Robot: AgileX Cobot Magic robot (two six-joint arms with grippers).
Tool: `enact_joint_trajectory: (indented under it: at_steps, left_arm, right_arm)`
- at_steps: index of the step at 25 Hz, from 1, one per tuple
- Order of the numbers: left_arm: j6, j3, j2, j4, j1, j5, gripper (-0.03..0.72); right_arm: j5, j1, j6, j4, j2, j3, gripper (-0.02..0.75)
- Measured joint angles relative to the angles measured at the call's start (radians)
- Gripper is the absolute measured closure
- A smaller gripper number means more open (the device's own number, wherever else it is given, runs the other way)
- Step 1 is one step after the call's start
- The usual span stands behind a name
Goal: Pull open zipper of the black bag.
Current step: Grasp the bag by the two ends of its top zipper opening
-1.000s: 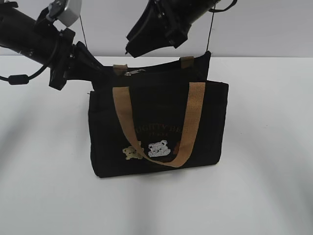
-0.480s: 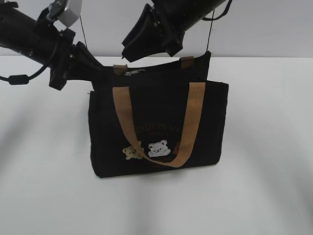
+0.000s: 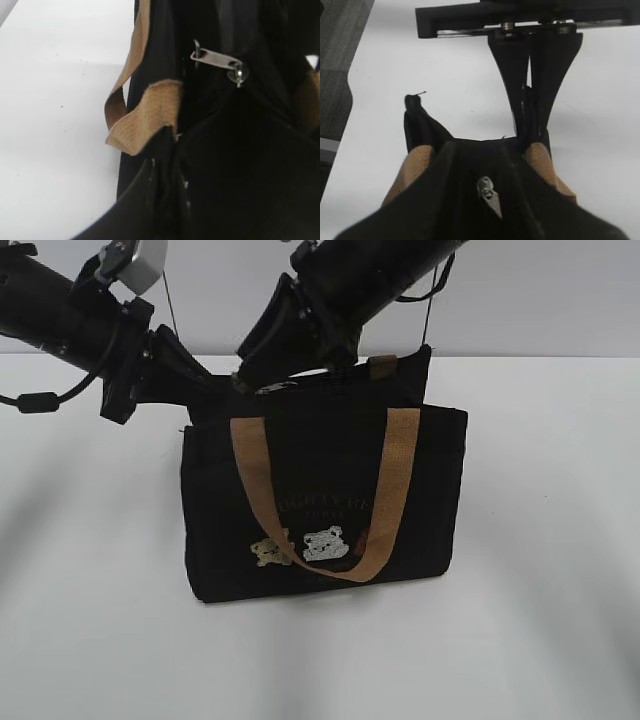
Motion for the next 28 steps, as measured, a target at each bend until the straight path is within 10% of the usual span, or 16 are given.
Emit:
enact_joint_trajectory:
  at_steps: [19,28]
  left_arm:
    - [0.000,0.000,0.000,0.003,0.000,0.013,0.653]
    - [0.000,0.000,0.000,0.005,0.000,0.014,0.653]
  right_arm:
    - [-0.022,0.000,-0.008,-0.033,0.050,0.000,0.536]
    - [-0.022,0.002,0.012,-0.063,0.050,-0.002,0.752]
